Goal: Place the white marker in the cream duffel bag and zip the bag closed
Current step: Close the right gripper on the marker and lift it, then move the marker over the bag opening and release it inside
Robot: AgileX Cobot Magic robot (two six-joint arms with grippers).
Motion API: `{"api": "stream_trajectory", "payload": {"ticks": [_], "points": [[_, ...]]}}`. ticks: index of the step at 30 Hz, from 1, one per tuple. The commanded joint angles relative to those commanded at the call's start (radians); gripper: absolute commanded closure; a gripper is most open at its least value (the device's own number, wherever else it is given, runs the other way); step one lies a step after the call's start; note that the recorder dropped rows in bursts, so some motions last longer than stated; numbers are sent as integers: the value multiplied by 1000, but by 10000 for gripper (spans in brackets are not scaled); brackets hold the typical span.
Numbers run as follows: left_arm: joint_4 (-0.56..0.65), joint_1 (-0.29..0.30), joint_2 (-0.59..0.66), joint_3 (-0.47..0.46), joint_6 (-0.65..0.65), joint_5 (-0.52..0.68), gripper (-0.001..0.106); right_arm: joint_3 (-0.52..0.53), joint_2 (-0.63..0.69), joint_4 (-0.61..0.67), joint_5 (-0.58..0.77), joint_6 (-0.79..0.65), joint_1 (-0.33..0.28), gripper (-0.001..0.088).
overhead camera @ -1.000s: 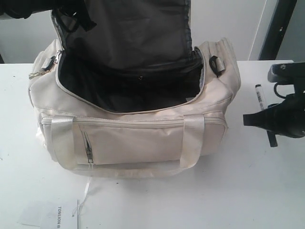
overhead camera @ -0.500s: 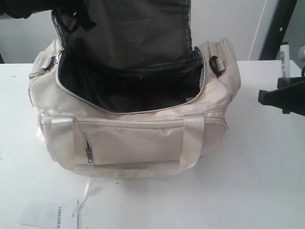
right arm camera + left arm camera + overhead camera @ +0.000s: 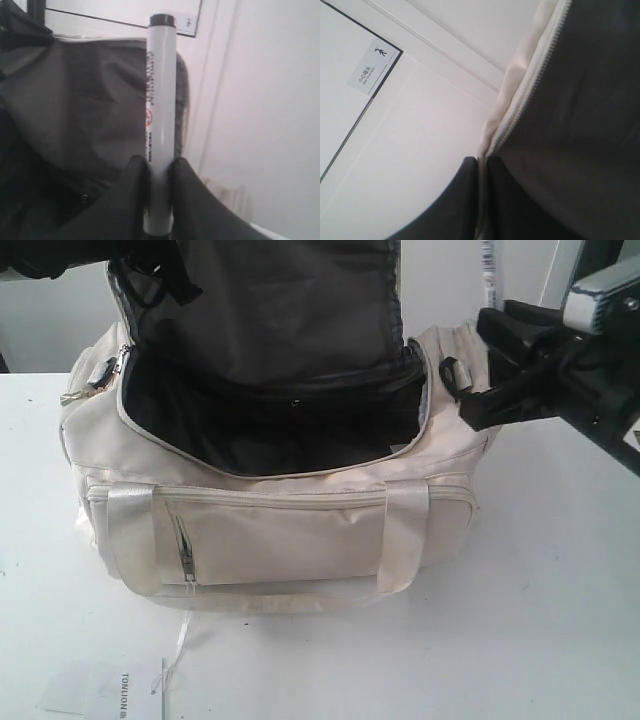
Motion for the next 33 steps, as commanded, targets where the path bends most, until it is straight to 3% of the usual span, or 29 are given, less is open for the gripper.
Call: {"api": "stream_trajectory", "payload": {"ticks": [8, 12, 15, 20, 22, 27, 33], "points": [[0, 0, 0, 0, 0, 0, 922, -229, 233, -20, -60, 20, 141, 868], [0, 0, 0, 0, 0, 0, 922, -293, 299, -20, -40, 20, 152, 827], [0, 0, 0, 0, 0, 0, 922, -327, 334, -20, -4, 20, 152, 673], [0, 0, 0, 0, 0, 0, 922, -346, 362, -12, 13, 20, 152, 269], [0, 0, 0, 0, 0, 0, 922, -349, 362, 6, 26, 20, 152, 195], [0, 0, 0, 0, 0, 0, 922, -349, 362, 15, 31, 22, 152, 202], [0, 0, 0, 0, 0, 0, 922, -349, 359, 5, 48, 122, 152, 253]]}}
